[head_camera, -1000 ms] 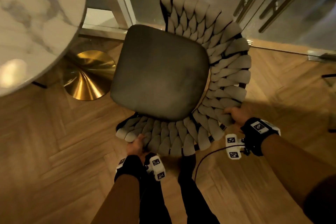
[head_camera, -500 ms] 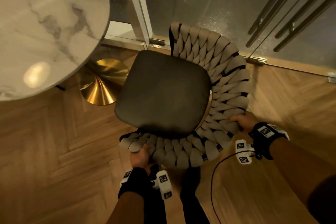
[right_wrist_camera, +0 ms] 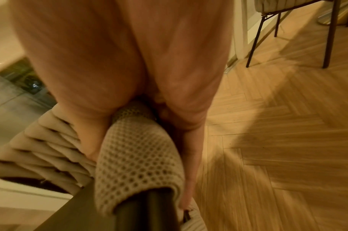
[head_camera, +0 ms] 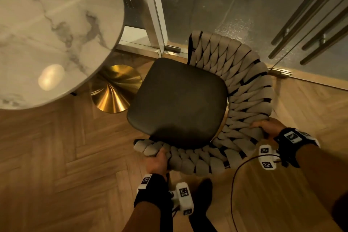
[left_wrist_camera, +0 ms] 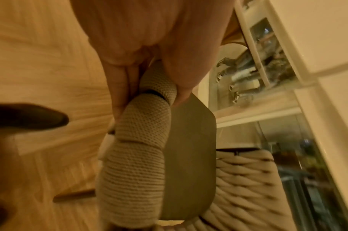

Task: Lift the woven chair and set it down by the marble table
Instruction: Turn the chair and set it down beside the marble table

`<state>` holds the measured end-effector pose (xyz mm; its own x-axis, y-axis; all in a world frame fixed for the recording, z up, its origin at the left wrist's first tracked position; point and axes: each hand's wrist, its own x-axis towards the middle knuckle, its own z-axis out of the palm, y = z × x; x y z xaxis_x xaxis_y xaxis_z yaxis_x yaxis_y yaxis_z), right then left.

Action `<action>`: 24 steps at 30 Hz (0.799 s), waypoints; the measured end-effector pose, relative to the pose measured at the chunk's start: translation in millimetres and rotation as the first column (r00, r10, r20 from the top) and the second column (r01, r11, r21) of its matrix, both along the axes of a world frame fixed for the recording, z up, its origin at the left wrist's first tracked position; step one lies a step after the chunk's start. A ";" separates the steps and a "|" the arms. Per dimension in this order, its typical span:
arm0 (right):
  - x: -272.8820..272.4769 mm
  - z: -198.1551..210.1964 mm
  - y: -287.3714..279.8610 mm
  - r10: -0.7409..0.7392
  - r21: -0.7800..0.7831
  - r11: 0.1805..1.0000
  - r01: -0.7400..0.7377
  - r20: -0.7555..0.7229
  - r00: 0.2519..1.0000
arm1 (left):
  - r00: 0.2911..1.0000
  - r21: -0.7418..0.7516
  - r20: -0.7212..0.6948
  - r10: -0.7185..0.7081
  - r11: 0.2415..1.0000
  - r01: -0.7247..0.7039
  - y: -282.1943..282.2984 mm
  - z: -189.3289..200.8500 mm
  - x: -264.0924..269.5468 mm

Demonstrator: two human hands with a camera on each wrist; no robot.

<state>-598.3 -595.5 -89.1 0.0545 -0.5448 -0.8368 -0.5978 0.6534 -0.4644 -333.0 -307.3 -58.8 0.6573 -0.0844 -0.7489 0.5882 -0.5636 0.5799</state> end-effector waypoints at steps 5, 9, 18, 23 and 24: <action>7.4 25.7 34.0 -0.012 -0.180 0.983 0.030 0.099 0.995 | 0.710 0.450 0.284 -0.645 0.743 0.495 29.0 -13.4 1.8; 7.0 49.1 88.8 0.146 -0.345 0.924 -0.162 -0.071 0.987 | 0.146 0.569 0.267 -0.953 0.278 0.774 42.7 11.3 -25.7; 28.0 56.1 183.5 0.739 -0.234 0.493 -0.838 -0.395 0.545 | -0.318 0.679 0.049 -0.947 -0.202 0.706 9.1 2.3 -14.4; 42.8 47.8 167.9 0.658 -0.216 0.614 -0.759 -0.390 0.644 | -0.329 0.694 0.032 -0.944 -0.216 0.687 -2.7 11.0 -8.4; 46.7 44.0 163.3 0.646 -0.249 0.613 -0.750 -0.389 0.657 | -0.330 0.698 0.038 -0.943 -0.211 0.684 -6.5 10.2 -3.7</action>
<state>-551.6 -432.2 -45.1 0.3791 -0.6799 -0.6277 -0.9190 -0.1969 -0.3417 -336.7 -313.8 -48.6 0.2124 -0.7940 -0.5696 -0.9568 -0.2874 0.0438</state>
